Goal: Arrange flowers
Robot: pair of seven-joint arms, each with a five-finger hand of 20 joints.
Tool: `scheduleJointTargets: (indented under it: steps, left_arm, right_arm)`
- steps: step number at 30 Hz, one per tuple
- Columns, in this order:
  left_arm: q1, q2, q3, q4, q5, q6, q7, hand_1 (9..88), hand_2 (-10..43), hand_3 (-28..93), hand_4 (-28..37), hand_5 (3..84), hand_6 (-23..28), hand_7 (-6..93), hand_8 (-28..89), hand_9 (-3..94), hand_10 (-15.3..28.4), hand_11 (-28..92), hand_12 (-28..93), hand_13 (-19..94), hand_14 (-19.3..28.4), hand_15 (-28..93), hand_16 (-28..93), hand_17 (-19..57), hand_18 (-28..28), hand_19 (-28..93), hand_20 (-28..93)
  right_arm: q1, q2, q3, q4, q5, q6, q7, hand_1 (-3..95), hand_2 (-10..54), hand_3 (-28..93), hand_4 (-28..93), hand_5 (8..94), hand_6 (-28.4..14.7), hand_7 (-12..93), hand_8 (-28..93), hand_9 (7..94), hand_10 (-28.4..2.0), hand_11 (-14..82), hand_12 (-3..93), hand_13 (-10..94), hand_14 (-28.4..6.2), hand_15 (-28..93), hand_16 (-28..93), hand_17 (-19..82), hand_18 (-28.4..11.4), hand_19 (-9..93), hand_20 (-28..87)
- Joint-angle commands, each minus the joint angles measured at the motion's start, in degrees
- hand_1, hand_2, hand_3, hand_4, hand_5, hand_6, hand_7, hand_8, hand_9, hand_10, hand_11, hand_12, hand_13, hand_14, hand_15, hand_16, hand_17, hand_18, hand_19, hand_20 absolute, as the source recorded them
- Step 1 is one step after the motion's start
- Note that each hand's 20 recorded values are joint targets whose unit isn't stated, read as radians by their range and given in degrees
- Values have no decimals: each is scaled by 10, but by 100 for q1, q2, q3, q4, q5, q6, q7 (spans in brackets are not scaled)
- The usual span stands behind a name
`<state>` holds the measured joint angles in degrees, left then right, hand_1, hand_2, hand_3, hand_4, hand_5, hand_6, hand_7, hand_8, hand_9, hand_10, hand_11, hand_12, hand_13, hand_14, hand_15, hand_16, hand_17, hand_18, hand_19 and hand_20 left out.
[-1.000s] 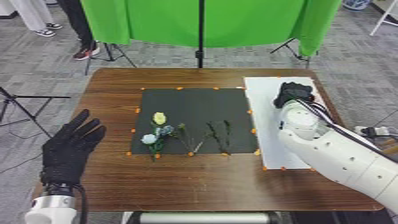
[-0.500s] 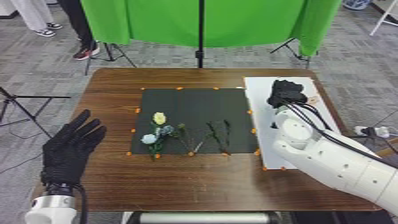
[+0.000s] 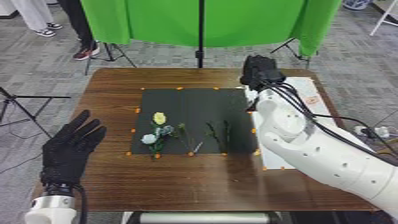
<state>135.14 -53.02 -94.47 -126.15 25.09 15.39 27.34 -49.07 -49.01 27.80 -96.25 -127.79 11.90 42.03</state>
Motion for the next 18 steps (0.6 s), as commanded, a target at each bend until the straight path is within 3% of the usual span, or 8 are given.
scheduleJointTargets:
  steps: [1,4,6,8,11,14,18]
  left_arm:
    - [38,-88,15,15,33,16,-111,239,68,805,-233,408,112,119,-84,356,206,273,119,255,274,537,-81,-90,255,534,182]
    - [39,-111,-8,11,41,21,-158,239,68,805,-233,408,112,120,-84,356,205,273,119,255,273,537,-82,-90,255,534,182]
    - [46,-221,-67,10,132,-13,-256,239,68,806,-232,408,112,119,-84,356,206,273,119,255,274,537,-81,-90,255,534,182]
    - [42,-241,-83,9,138,-7,-269,239,67,807,-232,408,112,119,-84,356,206,273,119,255,274,537,-81,-90,255,534,182]
    - [38,-209,-68,12,107,11,-244,239,66,807,-232,409,112,119,-84,356,206,272,119,256,274,537,-82,-90,255,534,182]
    - [-12,-261,-67,28,155,-26,-325,239,66,809,-233,408,112,121,-84,356,207,274,120,255,274,539,-82,-91,256,535,183]
    - [-17,-216,-42,31,120,-5,-270,240,67,808,-233,409,113,122,-86,356,206,275,118,255,274,540,-85,-91,256,535,182]
  right_arm:
    - [-607,-712,-5,-344,-388,-811,-460,551,-95,710,-283,898,22,149,29,937,-61,249,294,750,-62,725,204,300,-226,932,587]
    - [-769,-848,46,-297,-498,-1029,-548,547,-95,712,-283,893,24,150,28,937,-62,241,304,739,-66,731,201,291,-223,932,583]
    - [-863,-903,83,-260,-568,-1154,-621,546,-95,713,-283,891,25,150,27,937,-62,235,310,734,-69,734,199,284,-223,932,580]
    - [-968,-946,157,-281,-543,-1276,-685,545,-95,713,-283,889,25,150,26,937,-62,231,315,728,-70,736,197,279,-224,932,577]
    - [-997,-970,106,-278,-680,-1321,-786,542,-95,712,-283,886,26,150,23,936,-63,228,319,721,-71,740,195,275,-222,932,574]
    - [-1095,-1021,175,-306,-753,-1435,-877,539,-95,713,-283,881,28,149,20,933,-64,227,323,717,-72,742,192,272,-223,932,572]
    - [-1261,-1075,327,-376,-915,-1619,-1090,520,-95,716,-283,864,31,150,12,917,-66,237,317,700,-80,752,186,259,-224,932,565]
